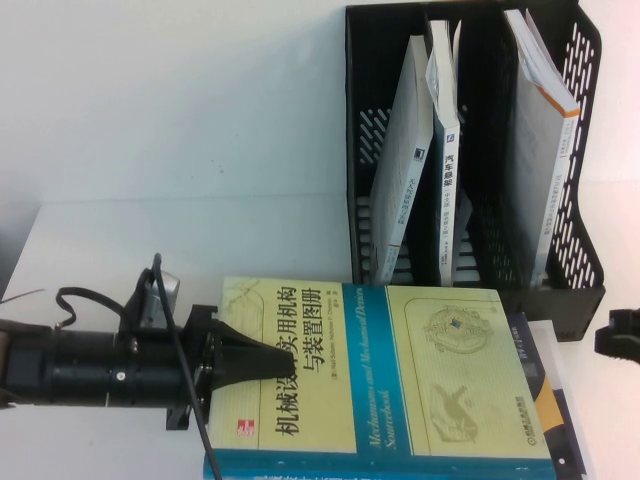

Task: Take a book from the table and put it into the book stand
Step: Pick up the book with your left arm, then place the book on the book shelf

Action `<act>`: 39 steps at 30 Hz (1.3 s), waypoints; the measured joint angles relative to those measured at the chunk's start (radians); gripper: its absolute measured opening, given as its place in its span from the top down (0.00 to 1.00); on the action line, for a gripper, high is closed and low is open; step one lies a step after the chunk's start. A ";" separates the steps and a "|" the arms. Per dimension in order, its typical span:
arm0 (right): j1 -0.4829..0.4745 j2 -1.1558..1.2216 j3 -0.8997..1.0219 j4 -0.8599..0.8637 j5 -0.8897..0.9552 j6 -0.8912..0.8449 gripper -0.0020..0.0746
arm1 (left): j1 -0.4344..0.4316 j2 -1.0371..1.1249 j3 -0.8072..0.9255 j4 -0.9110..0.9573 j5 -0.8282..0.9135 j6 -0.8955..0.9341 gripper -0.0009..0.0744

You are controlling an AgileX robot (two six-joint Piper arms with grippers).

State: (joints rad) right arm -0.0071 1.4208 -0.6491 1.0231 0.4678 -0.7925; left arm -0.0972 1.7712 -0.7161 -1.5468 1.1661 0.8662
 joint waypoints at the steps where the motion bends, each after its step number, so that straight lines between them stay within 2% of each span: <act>1: -0.011 0.000 0.000 0.014 0.007 0.000 0.97 | 0.000 -0.017 0.000 -0.002 0.000 -0.003 0.65; 4: -0.022 0.000 0.000 0.046 0.040 -0.006 0.97 | 0.014 -0.071 0.000 -0.003 0.006 -0.007 0.71; 7: -0.024 0.000 0.000 0.082 0.079 -0.036 0.97 | 0.050 -0.138 0.000 0.033 -0.001 -0.019 0.72; 11: -0.024 0.000 0.000 0.174 0.116 -0.162 0.97 | 0.080 -0.223 0.004 0.078 -0.027 -0.062 0.72; 22: -0.024 0.000 0.000 0.447 0.242 -0.478 0.97 | 0.087 -0.409 -0.003 0.166 -0.054 -0.186 0.73; 30: -0.024 0.000 0.000 0.578 0.260 -0.524 0.97 | 0.087 -0.505 -0.173 0.342 -0.053 -0.334 0.73; 39: -0.024 0.000 0.000 0.591 0.279 -0.535 0.97 | 0.087 -0.516 -0.423 0.433 -0.042 -0.493 0.73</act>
State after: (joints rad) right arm -0.0306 1.4208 -0.6491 1.6142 0.7469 -1.3278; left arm -0.0104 1.2550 -1.1395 -1.1142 1.1244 0.3728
